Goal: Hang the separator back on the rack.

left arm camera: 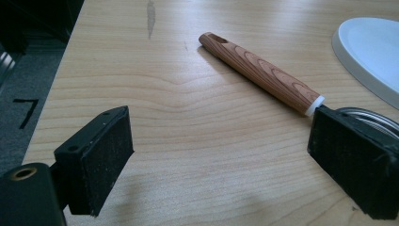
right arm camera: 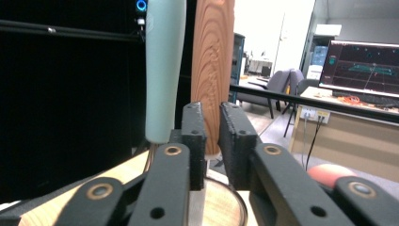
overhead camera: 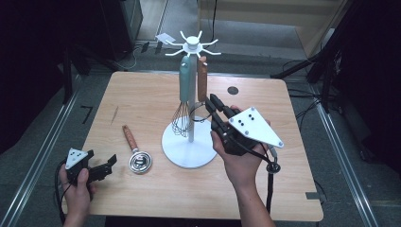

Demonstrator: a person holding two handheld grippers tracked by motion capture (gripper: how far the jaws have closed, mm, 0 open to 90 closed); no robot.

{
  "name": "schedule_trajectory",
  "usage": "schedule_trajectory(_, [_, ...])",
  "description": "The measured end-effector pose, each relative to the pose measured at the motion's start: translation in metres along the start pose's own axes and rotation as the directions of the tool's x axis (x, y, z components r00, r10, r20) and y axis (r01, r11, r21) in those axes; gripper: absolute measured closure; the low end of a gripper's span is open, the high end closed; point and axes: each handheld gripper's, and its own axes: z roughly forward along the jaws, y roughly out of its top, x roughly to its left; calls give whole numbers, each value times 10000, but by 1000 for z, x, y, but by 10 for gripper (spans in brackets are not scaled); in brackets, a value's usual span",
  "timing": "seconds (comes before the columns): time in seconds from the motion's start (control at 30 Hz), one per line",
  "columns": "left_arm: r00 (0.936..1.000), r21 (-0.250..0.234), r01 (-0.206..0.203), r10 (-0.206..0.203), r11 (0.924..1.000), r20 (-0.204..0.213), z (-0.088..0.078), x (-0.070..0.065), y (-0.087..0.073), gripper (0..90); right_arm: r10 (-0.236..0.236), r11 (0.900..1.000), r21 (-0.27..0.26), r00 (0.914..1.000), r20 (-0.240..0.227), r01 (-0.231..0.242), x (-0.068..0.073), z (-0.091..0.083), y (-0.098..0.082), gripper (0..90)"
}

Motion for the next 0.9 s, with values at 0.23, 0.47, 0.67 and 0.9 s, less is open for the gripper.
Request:
schedule_trajectory(0.23, [10000, -22, 34, -34, 10000, 11, 0, 0, 0, 74, 278, 9987, -421, 9989, -383, -295, -10, 7, 3, 900])
schedule_trajectory(0.47, [10000, -8, 28, -28, 10000, 2, 0, 0, 0, 74, 409, 9937, -1023, 9979, -507, -460, -12, 15, 9, 900])
schedule_trajectory(0.67, [10000, -21, 9, -9, 10000, -4, 0, 0, 0, 74, 455, 9890, -1386, 9980, -448, -513, -11, 19, 19, 900])
schedule_trajectory(0.9, [10000, -19, -6, 6, 10000, 4, 0, 0, 0, 74, 587, 9845, -1617, 9964, -607, -678, -19, 23, 27, 900])
